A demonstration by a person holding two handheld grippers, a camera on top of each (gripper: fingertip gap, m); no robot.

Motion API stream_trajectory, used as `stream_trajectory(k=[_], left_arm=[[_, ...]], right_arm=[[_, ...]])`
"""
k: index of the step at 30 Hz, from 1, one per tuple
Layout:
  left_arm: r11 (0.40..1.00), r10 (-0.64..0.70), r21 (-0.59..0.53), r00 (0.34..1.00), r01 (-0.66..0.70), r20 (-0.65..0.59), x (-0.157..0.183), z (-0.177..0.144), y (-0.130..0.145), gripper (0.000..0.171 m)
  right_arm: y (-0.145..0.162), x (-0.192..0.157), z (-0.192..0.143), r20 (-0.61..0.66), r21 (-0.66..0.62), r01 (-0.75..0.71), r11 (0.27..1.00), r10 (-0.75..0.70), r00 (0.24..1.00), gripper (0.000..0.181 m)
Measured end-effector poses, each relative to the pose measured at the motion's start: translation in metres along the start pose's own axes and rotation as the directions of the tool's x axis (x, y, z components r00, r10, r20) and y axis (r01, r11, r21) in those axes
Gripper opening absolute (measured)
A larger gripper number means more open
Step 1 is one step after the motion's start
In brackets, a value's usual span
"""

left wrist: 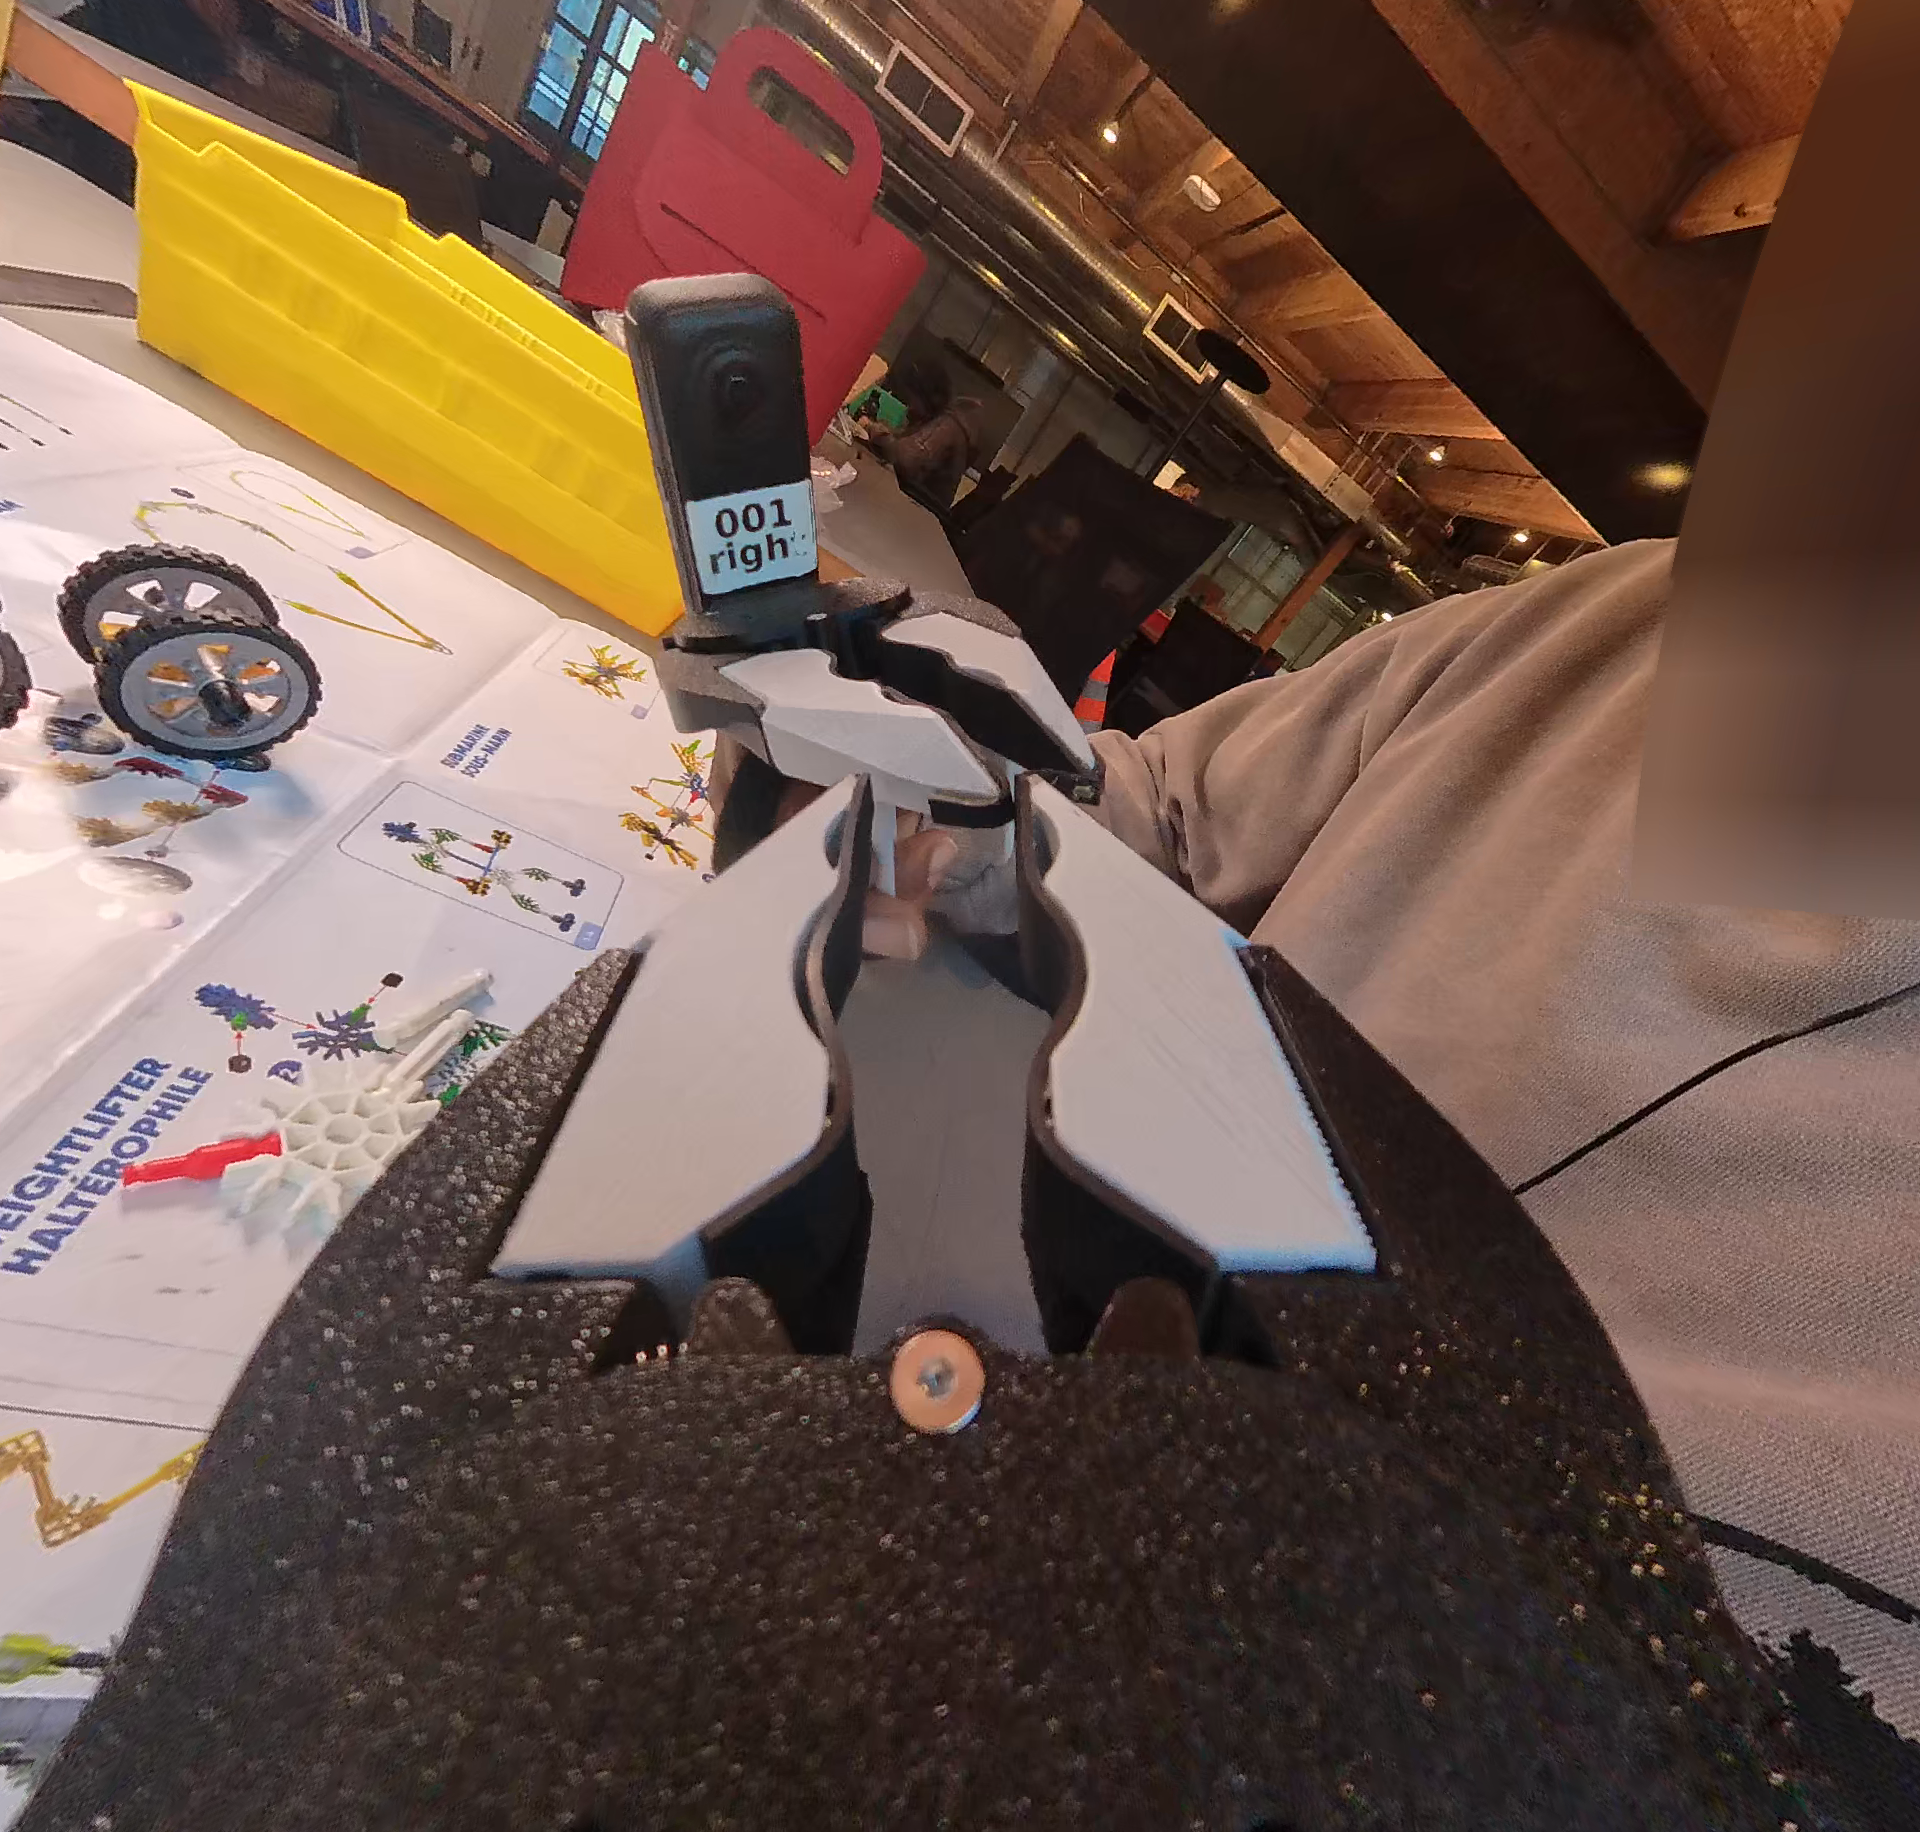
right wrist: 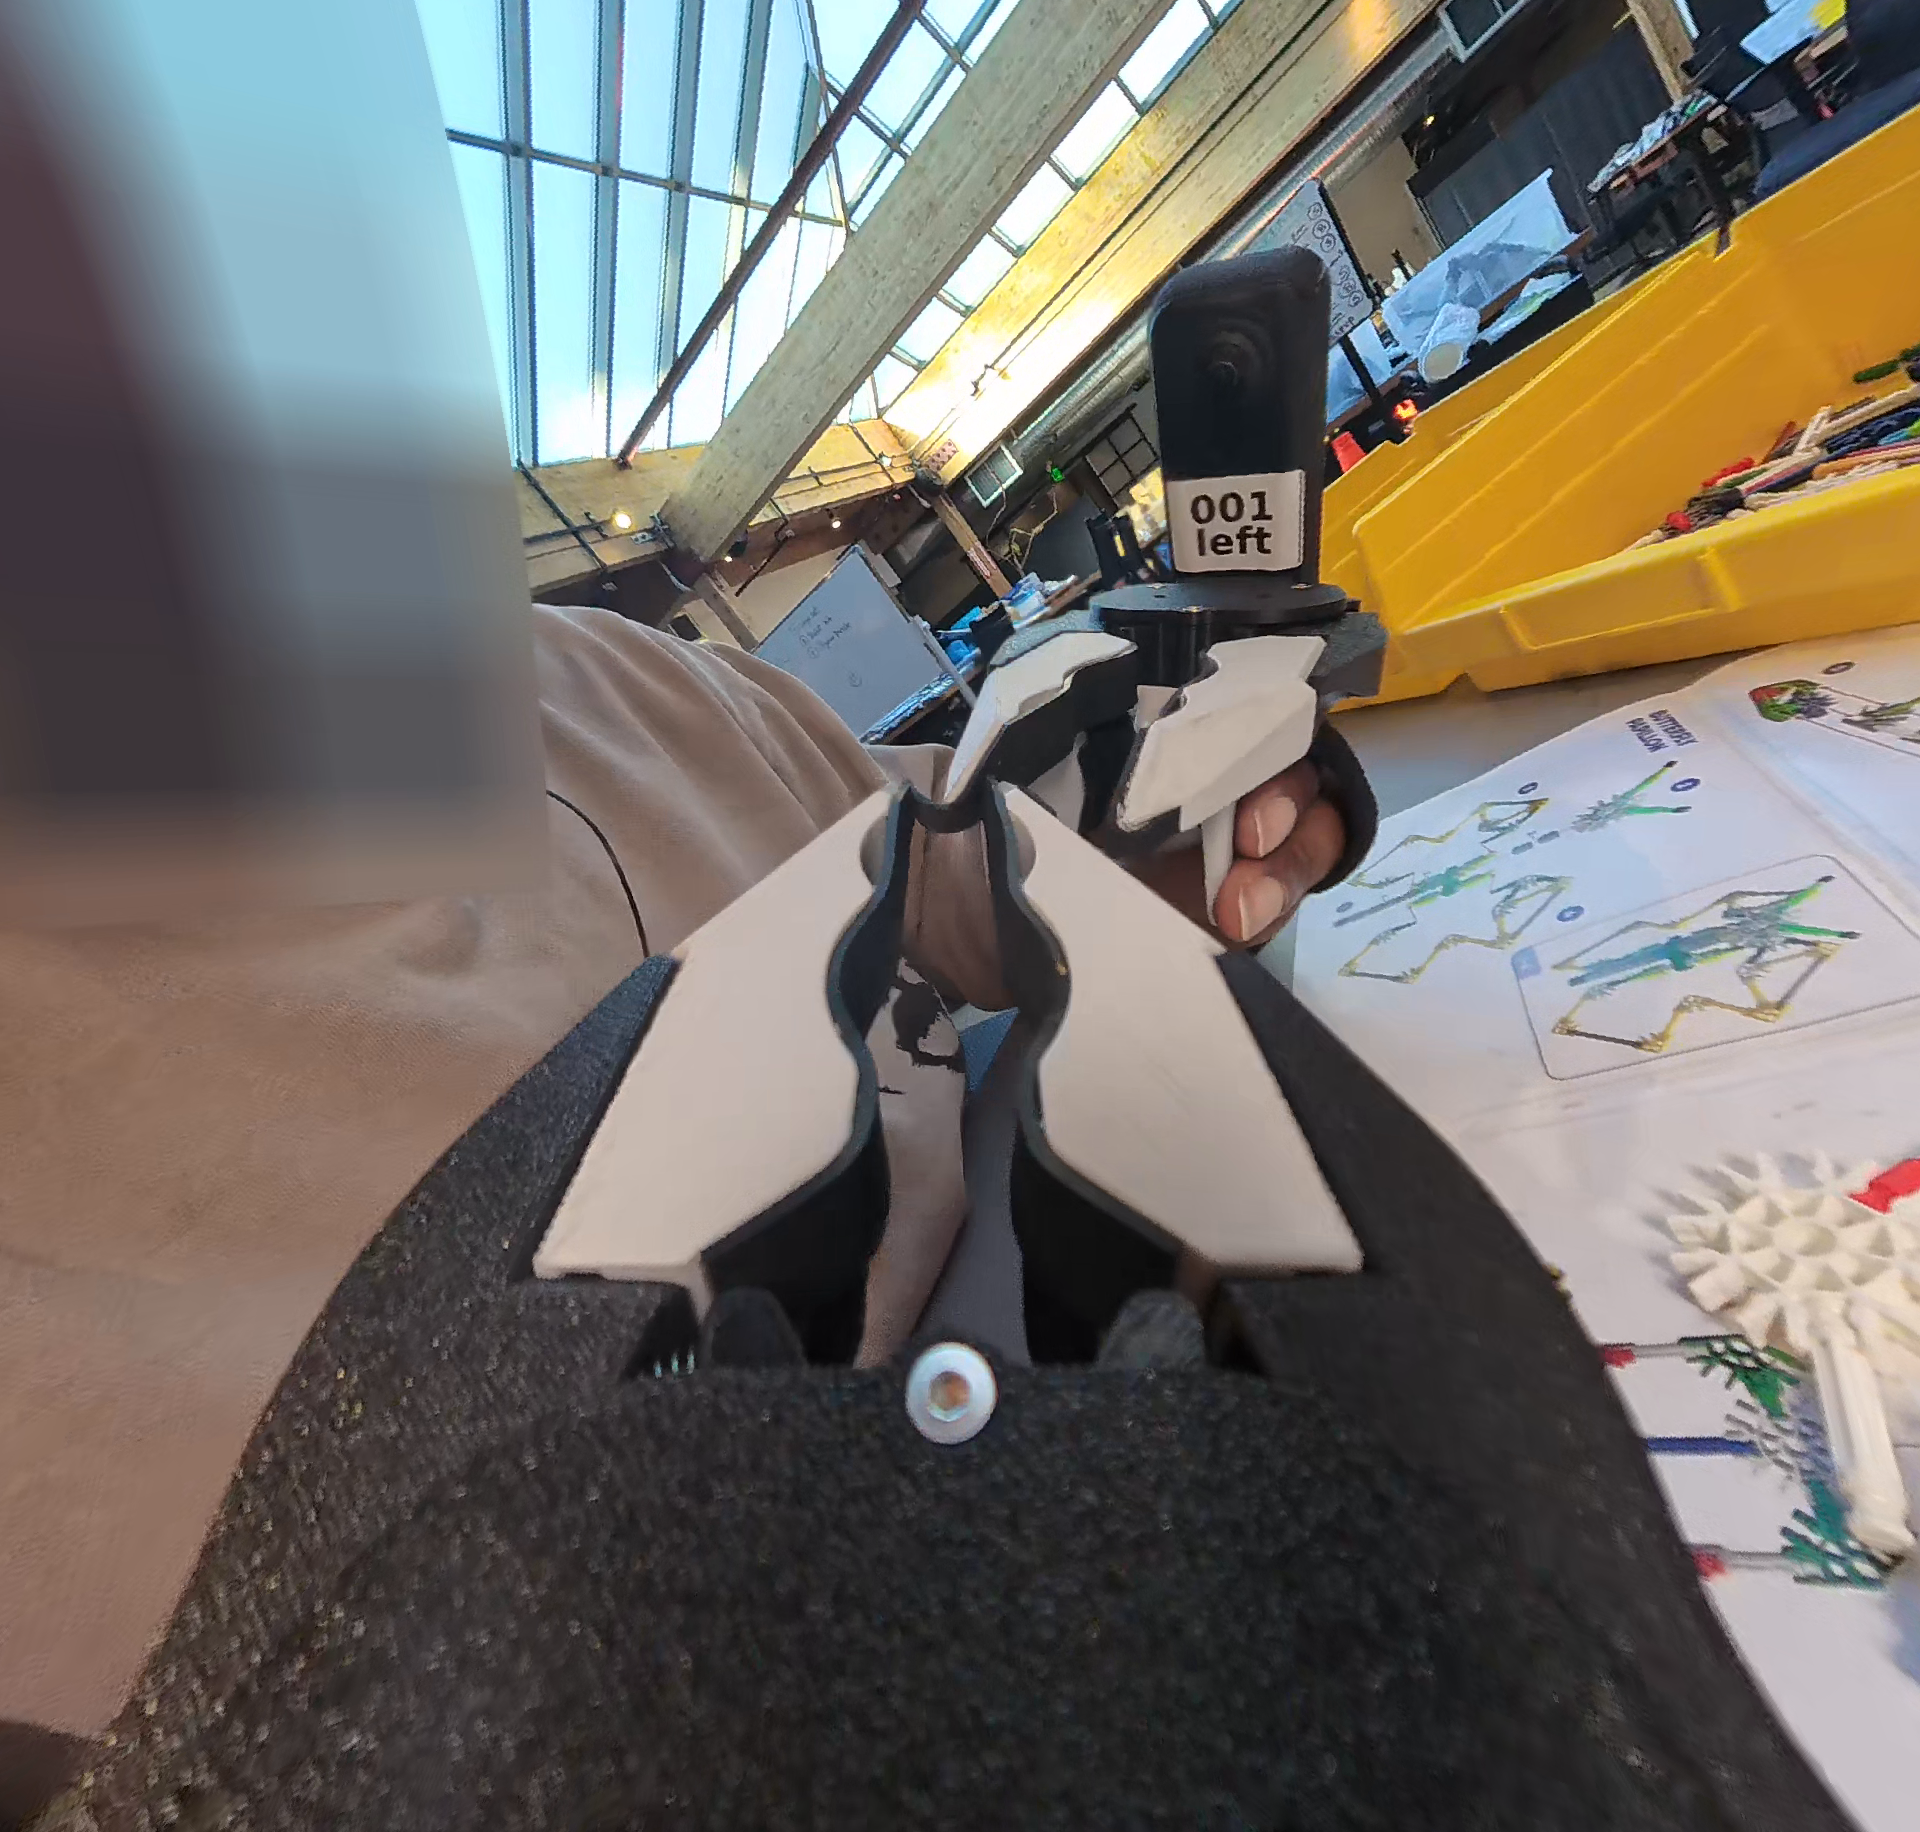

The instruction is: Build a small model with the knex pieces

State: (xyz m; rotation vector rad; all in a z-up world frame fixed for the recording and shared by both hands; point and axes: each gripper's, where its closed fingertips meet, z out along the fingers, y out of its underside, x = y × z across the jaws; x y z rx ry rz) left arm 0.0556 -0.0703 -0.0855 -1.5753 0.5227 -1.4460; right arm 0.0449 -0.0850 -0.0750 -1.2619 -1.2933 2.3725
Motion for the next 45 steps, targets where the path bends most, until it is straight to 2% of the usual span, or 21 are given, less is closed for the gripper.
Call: stream_trajectory(k=[13, 21, 24, 26, 30, 31, 33, 35, 37, 39, 40, 42, 45], left_arm=[[0.997, 0.072, -0.042, 0.997, -0.071, 0.004, 0.003, 0.000, 0.010, 0.015], [0.985, 0.123, 0.112, 0.991, -0.128, 0.047, 0.003, -0.001, -0.009, 0.012], [0.972, 0.172, 0.154, 0.984, -0.178, 0.052, 0.008, -0.002, -0.014, 0.012], [0.966, 0.205, 0.148, 0.976, -0.214, 0.073, 0.008, -0.003, -0.016, 0.021], [0.947, 0.309, 0.040, 0.936, -0.320, 0.172, -0.003, -0.007, -0.015, 0.032], [0.935, 0.343, 0.014, 0.916, -0.353, 0.206, -0.007, -0.011, -0.017, 0.032], [0.920, 0.383, -0.037, 0.878, -0.389, 0.286, -0.018, -0.022, -0.022, 0.030], [0.926, 0.376, -0.135, 0.854, -0.351, 0.359, -0.038, -0.033, -0.018, 0.031], [0.929, 0.363, -0.226, 0.835, -0.292, 0.412, -0.057, -0.042, -0.006, 0.031], [0.918, 0.367, -0.312, 0.825, -0.245, 0.431, -0.071, -0.046, 0.009, 0.032], [0.909, 0.372, -0.353, 0.814, -0.222, 0.446, -0.078, -0.047, 0.017, 0.031], [0.886, 0.384, -0.429, 0.797, -0.177, 0.465, -0.091, -0.050, 0.033, 0.031], [0.860, 0.379, -0.498, 0.788, -0.107, 0.485, -0.103, -0.052, 0.052, 0.032]], right_arm=[[0.013, 0.006, 0.003, -0.130, -0.138, 0.247, 0.959, -0.264, 0.956, 0.007], [-0.006, 0.005, 0.005, -0.209, -0.010, 0.314, 0.949, -0.309, 0.928, 0.005], [-0.010, 0.001, 0.009, -0.227, 0.023, 0.382, 0.924, -0.367, 0.902, 0.005], [-0.010, -0.003, 0.011, -0.231, -0.004, 0.430, 0.903, -0.419, 0.878, 0.006], [-0.006, 0.002, 0.007, -0.252, -0.098, 0.473, 0.875, -0.482, 0.839, 0.009], [-0.006, 0.005, 0.003, -0.263, -0.134, 0.474, 0.871, -0.492, 0.830, 0.017], [-0.005, 0.014, -0.011, -0.297, -0.220, 0.456, 0.862, -0.505, 0.811, 0.021], [0.002, 0.036, -0.034, -0.369, -0.379, 0.419, 0.825, -0.550, 0.749, 0.023], [0.018, 0.058, -0.057, -0.412, -0.560, 0.345, 0.753, -0.615, 0.672, 0.024], [0.030, 0.078, -0.076, -0.438, -0.685, 0.265, 0.679, -0.674, 0.595, 0.026], [0.033, 0.086, -0.081, -0.456, -0.715, 0.232, 0.660, -0.691, 0.561, 0.026], [0.043, 0.096, -0.086, -0.472, -0.746, 0.159, 0.646, -0.682, 0.559, 0.026], [0.049, 0.108, -0.085, -0.471, -0.775, 0.128, 0.619, -0.700, 0.537, 0.026]])
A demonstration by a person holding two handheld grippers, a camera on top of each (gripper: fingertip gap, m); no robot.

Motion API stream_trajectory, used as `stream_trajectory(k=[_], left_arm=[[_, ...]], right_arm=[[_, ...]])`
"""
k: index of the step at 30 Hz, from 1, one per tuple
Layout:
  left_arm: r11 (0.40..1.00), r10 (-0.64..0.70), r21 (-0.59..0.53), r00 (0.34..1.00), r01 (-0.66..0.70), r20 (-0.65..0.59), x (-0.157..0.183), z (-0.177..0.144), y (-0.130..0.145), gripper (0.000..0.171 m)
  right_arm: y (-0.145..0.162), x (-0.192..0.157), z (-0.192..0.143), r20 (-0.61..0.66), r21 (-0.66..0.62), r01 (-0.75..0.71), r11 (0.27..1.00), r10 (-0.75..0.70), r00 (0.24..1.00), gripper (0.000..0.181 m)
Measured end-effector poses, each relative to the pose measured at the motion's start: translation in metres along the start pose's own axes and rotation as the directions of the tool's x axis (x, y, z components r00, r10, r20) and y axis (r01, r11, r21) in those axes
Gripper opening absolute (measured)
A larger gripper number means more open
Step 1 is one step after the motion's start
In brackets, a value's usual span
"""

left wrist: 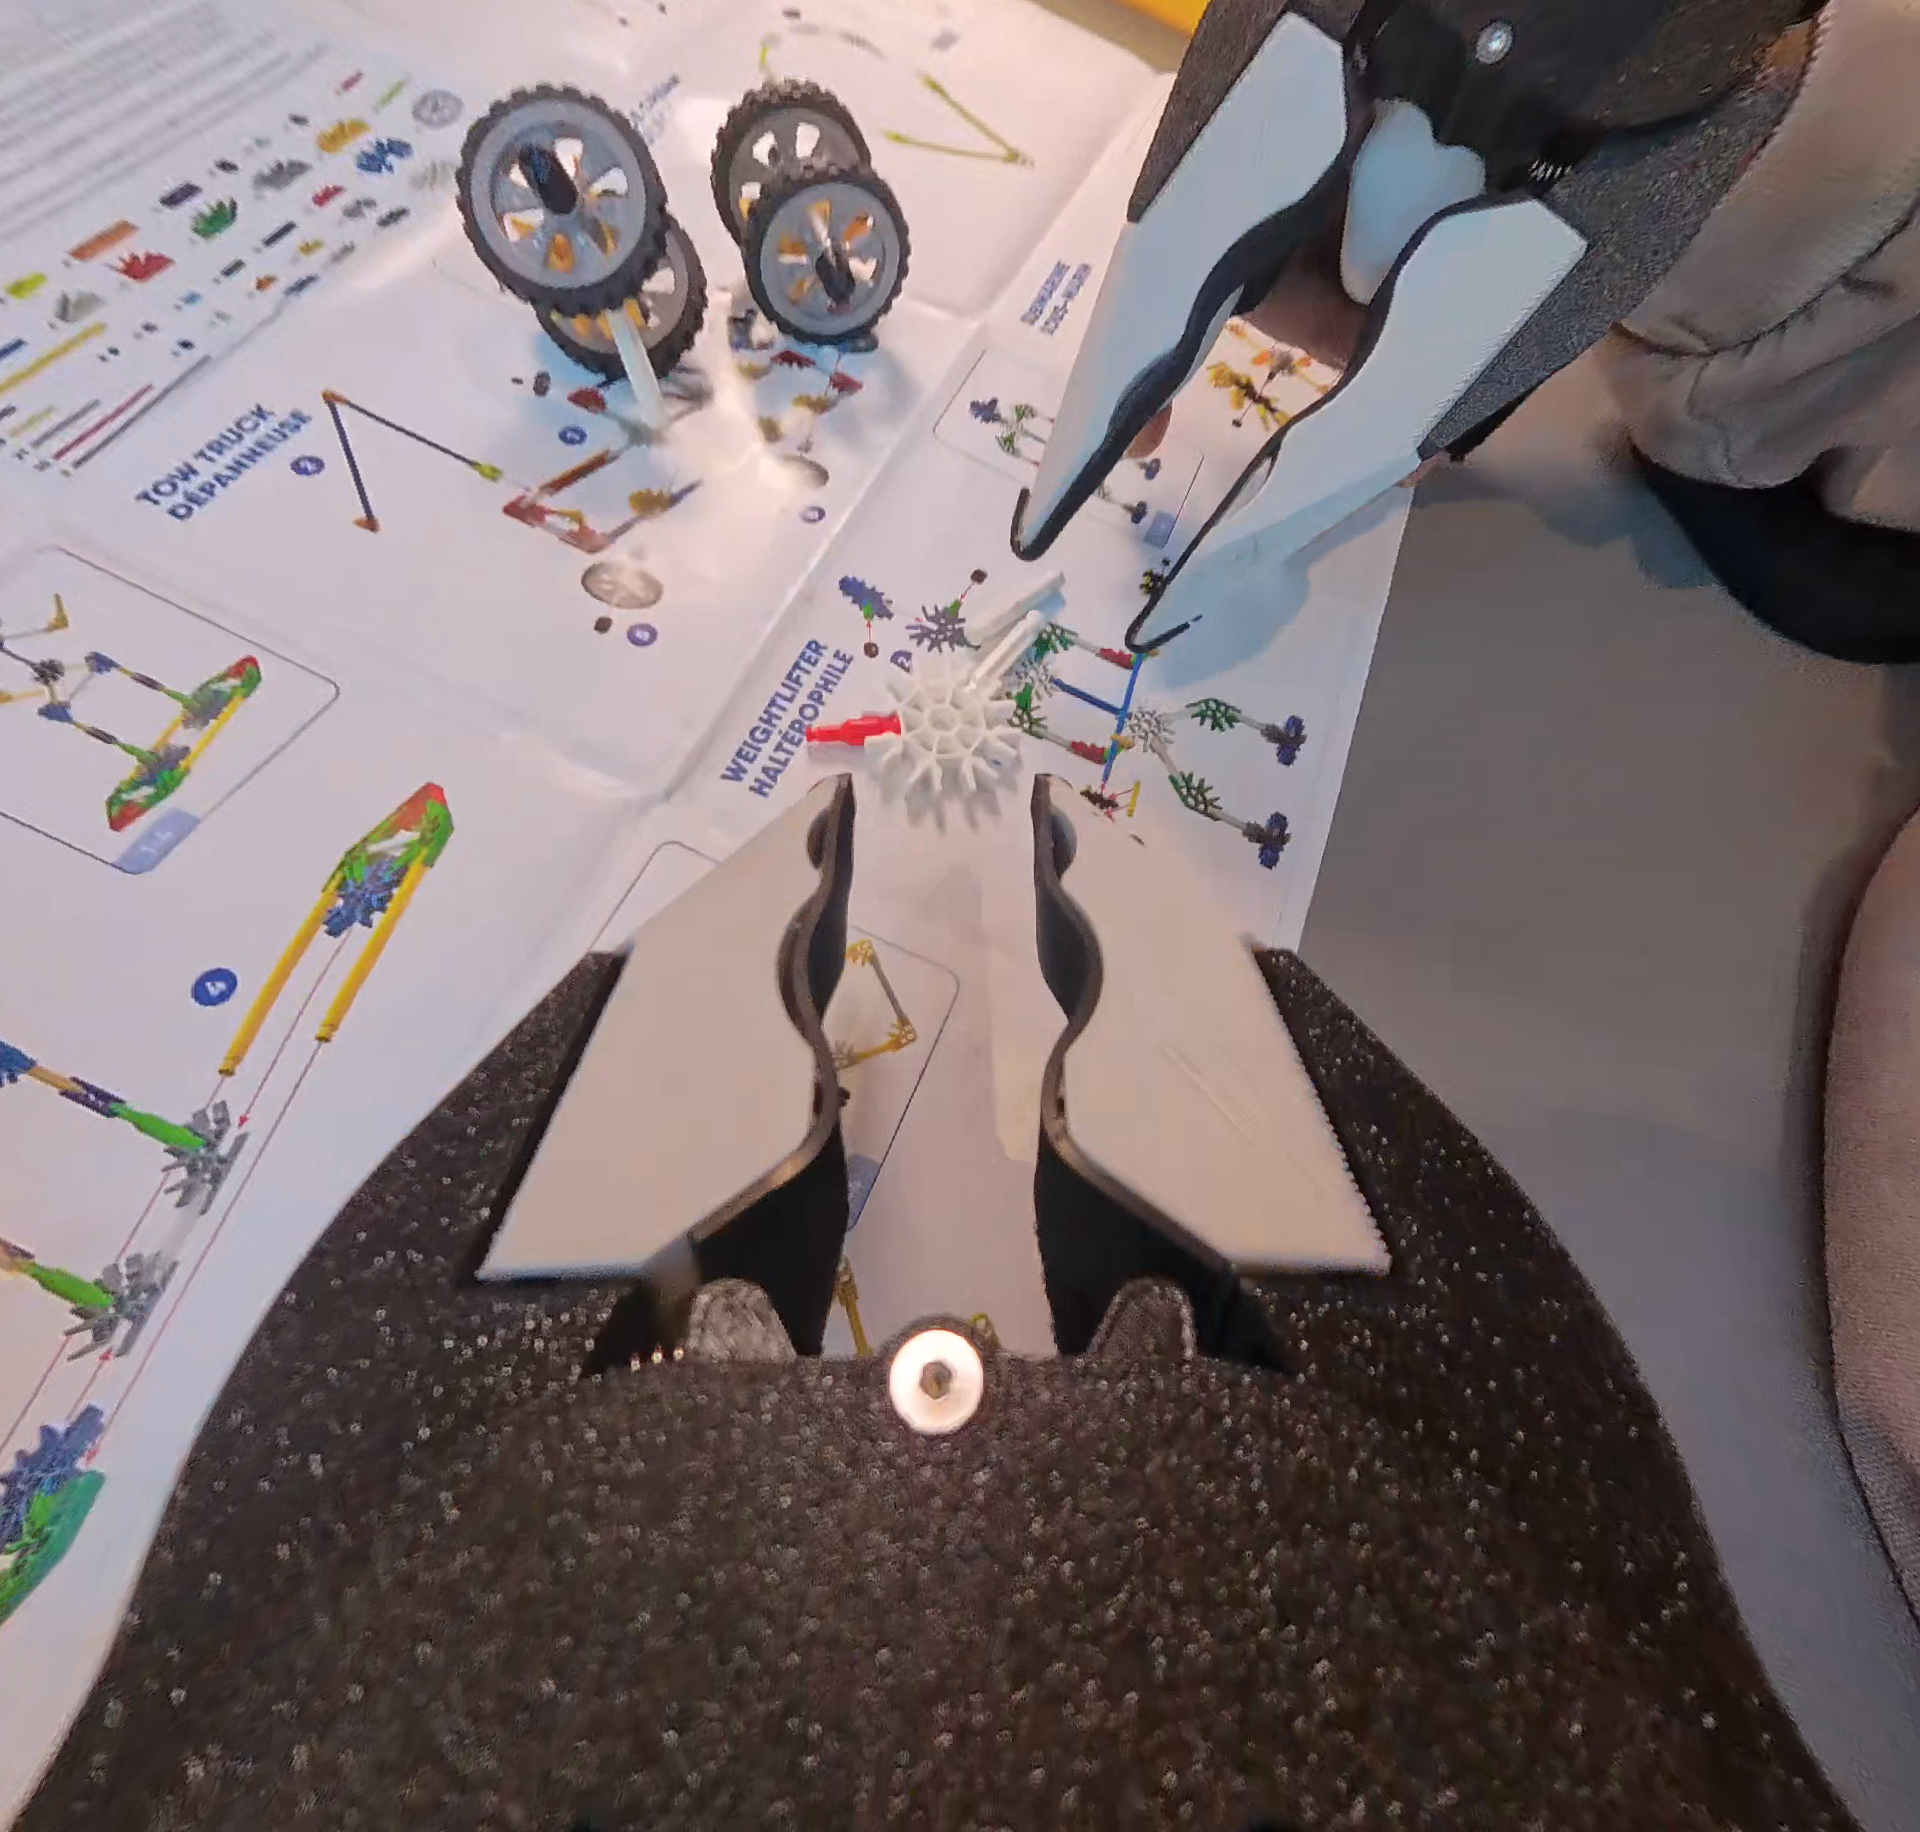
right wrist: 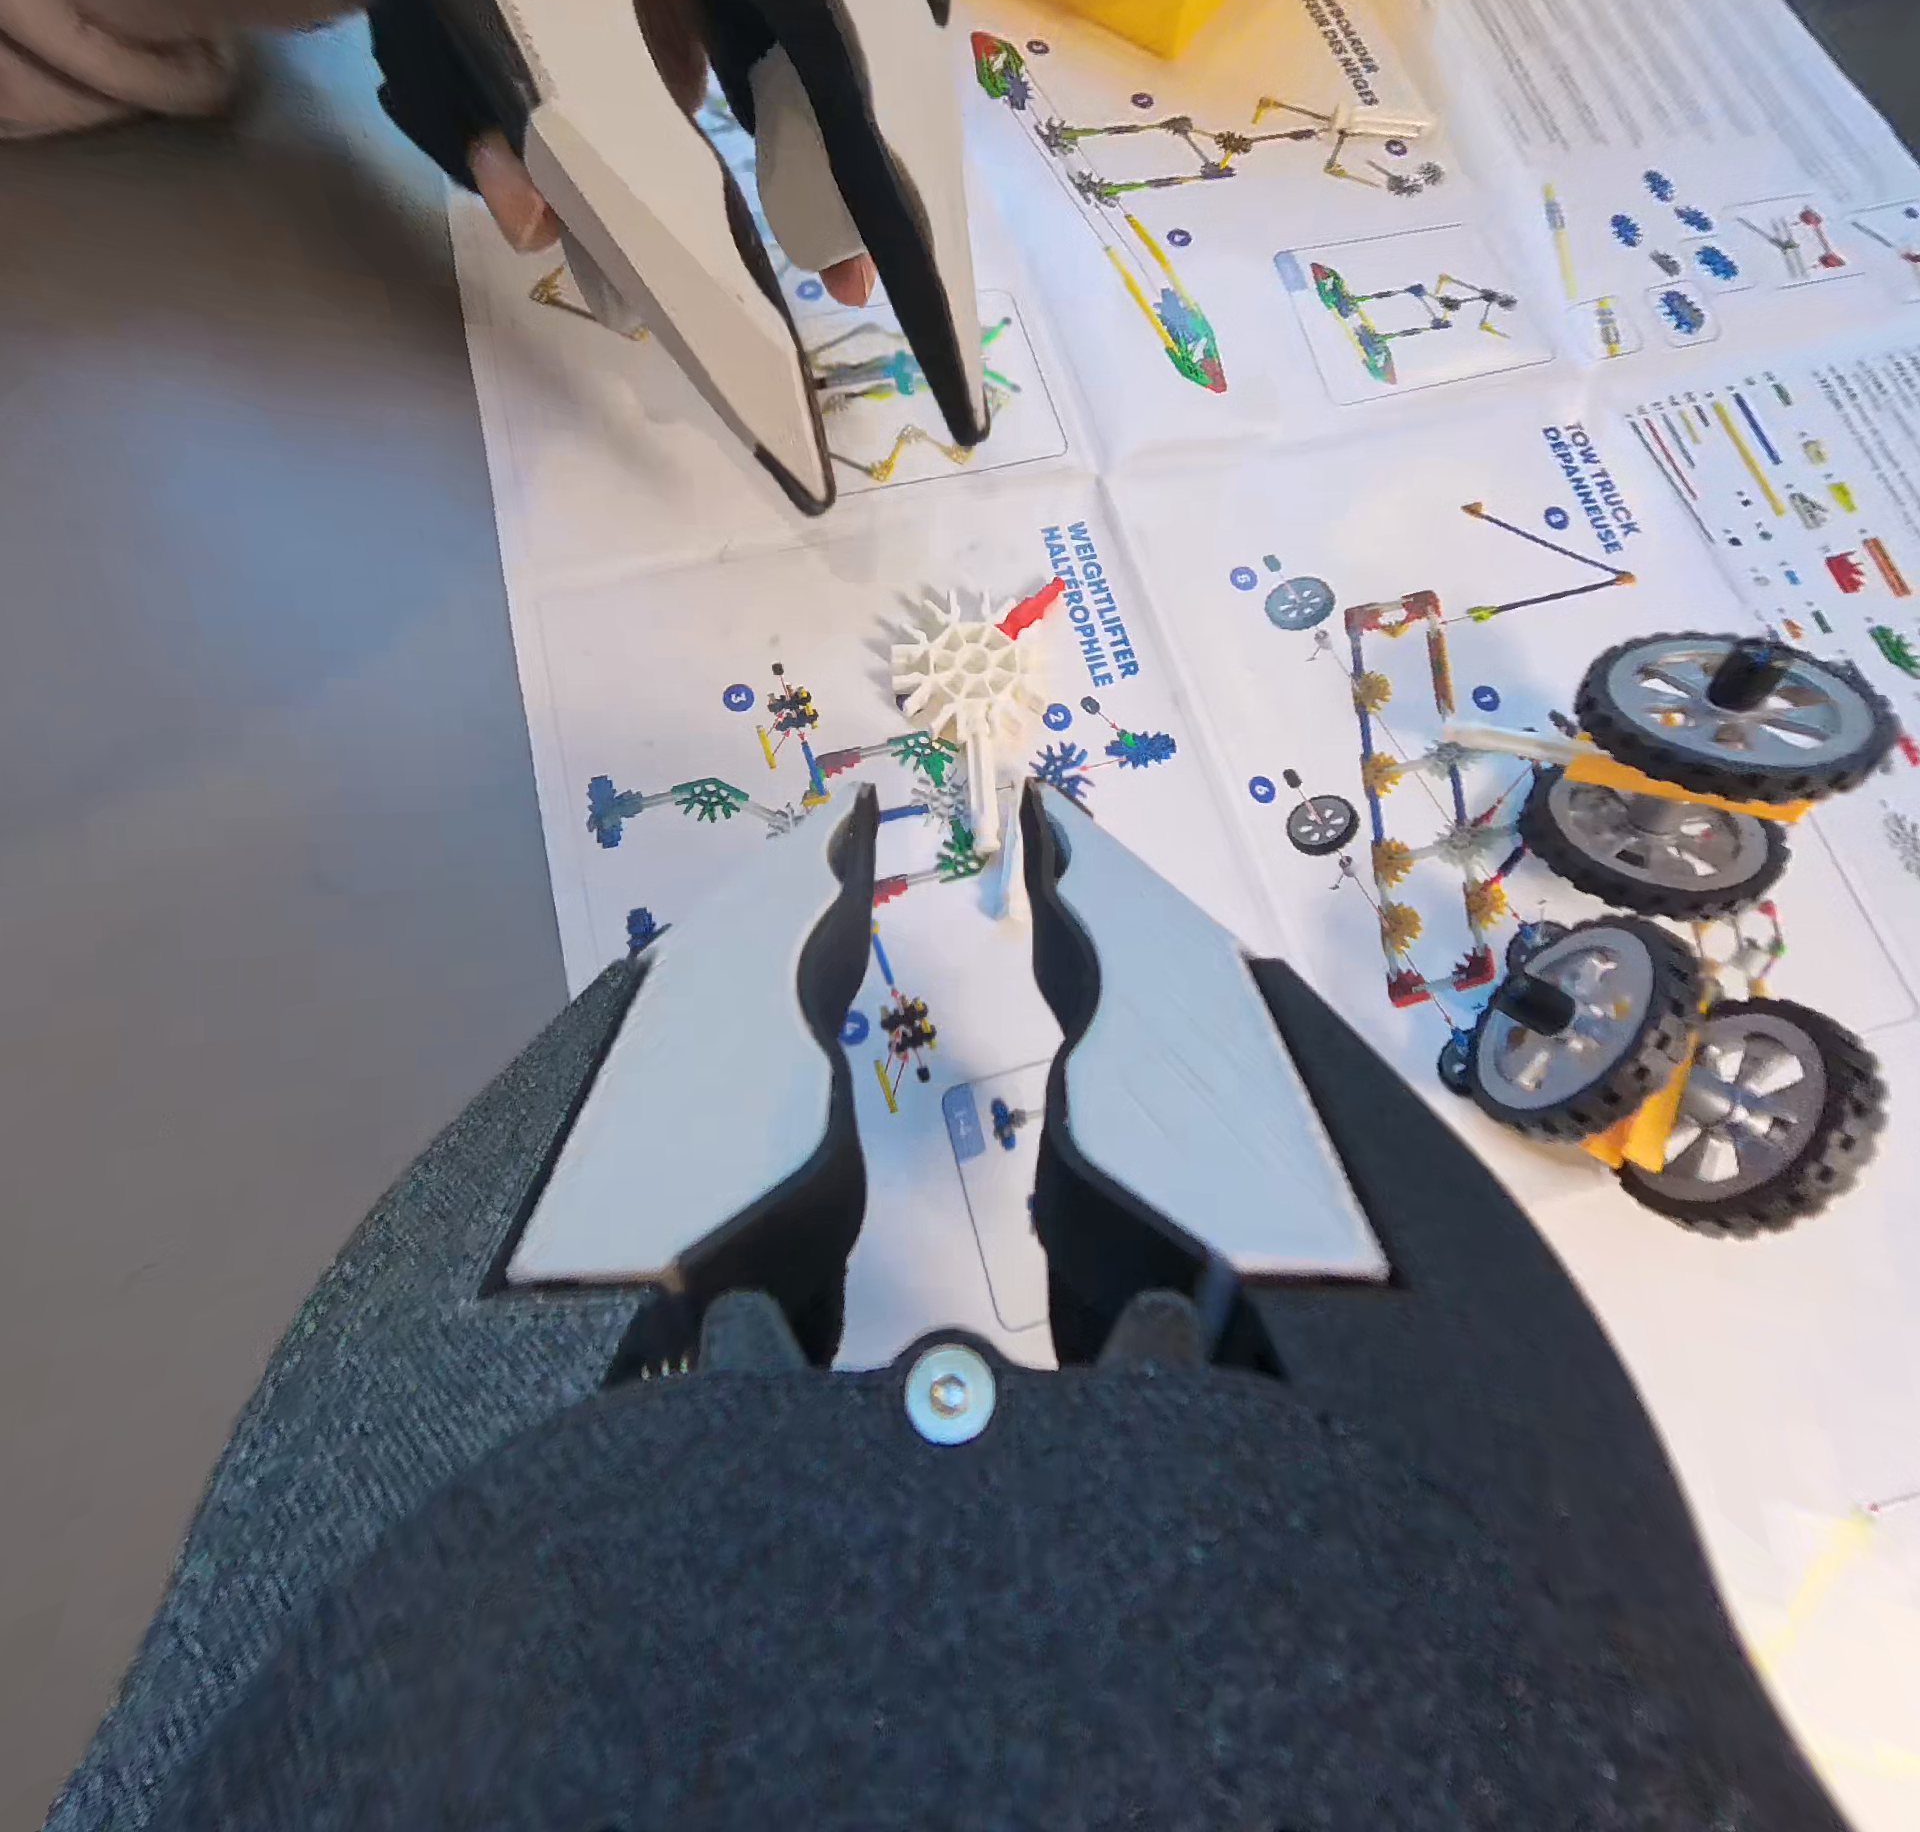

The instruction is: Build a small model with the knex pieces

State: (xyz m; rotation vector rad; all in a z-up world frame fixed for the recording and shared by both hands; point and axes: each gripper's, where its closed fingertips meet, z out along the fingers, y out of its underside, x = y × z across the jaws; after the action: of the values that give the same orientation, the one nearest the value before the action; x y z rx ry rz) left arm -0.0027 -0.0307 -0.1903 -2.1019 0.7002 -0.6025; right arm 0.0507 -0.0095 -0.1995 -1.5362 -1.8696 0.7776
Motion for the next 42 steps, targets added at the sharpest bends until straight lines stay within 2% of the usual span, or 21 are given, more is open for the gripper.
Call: stream_trajectory(k=[3, 6, 8, 11, 14, 17, 19, 24, 28, 30, 32, 35, 39, 42], left_arm=[[0.998, -0.036, -0.042, 0.999, 0.036, 0.004, -0.003, 0.005, 0.008, 0.032], [0.997, -0.071, -0.042, 0.997, 0.071, -0.008, -0.003, 0.004, 0.008, 0.032], [0.994, -0.100, -0.043, 0.995, 0.099, -0.023, -0.002, 0.004, 0.009, 0.032], [0.983, -0.181, -0.025, 0.981, 0.179, -0.071, 0.002, 0.003, 0.006, 0.035], [0.969, -0.248, -0.028, 0.964, 0.246, -0.096, 0.001, 0.004, 0.008, 0.036], [0.971, -0.237, -0.039, 0.968, 0.234, -0.087, 0.001, 0.005, 0.010, 0.037], [0.975, -0.218, -0.045, 0.972, 0.215, -0.081, 0.002, 0.006, 0.011, 0.037], [0.977, -0.208, -0.053, 0.974, 0.204, -0.084, 0.004, 0.007, 0.012, 0.036], [0.980, -0.198, -0.053, 0.977, 0.194, -0.077, 0.003, 0.006, 0.011, 0.036], [0.980, -0.194, -0.052, 0.978, 0.190, -0.083, 0.005, 0.006, 0.011, 0.036], [0.982, -0.188, -0.040, 0.977, 0.185, -0.101, 0.008, 0.006, 0.008, 0.036], [0.982, -0.184, 0.006, 0.971, 0.187, -0.150, 0.015, 0.003, -0.001, 0.036], [0.981, -0.148, 0.087, 0.965, 0.170, -0.218, 0.028, -0.001, -0.017, 0.033], [0.985, -0.073, 0.135, 0.971, 0.106, -0.229, 0.038, -0.001, -0.024, 0.031]], right_arm=[[0.000, 0.004, 0.014, -0.029, -0.066, 0.046, 0.997, -0.048, 0.998, 0.021], [0.003, 0.007, 0.024, -0.037, -0.142, 0.010, 0.990, -0.015, 0.999, 0.000], [0.002, 0.005, 0.023, -0.028, -0.165, 0.034, 0.986, -0.039, 0.999, 0.000], [-0.007, 0.001, 0.022, -0.044, -0.097, 0.117, 0.988, -0.122, 0.992, 0.000], [-0.020, 0.000, 0.011, -0.045, 0.006, 0.122, 0.992, -0.122, 0.992, 0.000], [-0.016, 0.002, 0.002, -0.021, 0.019, 0.081, 0.997, -0.080, 0.997, 0.000], [-0.005, 0.003, 0.005, -0.015, -0.032, 0.070, 0.997, -0.070, 0.997, 0.018], [0.003, 0.005, 0.016, -0.021, -0.086, 0.062, 0.994, -0.064, 0.998, 0.019], [0.000, 0.010, 0.010, -0.004, -0.049, -0.001, 0.999, 0.001, 1.000, 0.020], [0.015, 0.011, 0.012, 0.014, -0.117, -0.021, 0.993, 0.023, 1.000, 0.023], [0.017, 0.005, 0.011, 0.063, -0.119, -0.029, 0.993, 0.037, 0.997, 0.009], [0.021, 0.004, 0.005, 0.056, -0.146, 0.036, 0.989, -0.028, 0.998, 0.003], [0.006, 0.003, -0.008, 0.025, -0.068, 0.097, 0.993, -0.095, 0.995, 0.003], [-0.021, -0.007, -0.020, 0.029, 0.080, 0.140, 0.987, -0.143, 0.989, 0.003]])
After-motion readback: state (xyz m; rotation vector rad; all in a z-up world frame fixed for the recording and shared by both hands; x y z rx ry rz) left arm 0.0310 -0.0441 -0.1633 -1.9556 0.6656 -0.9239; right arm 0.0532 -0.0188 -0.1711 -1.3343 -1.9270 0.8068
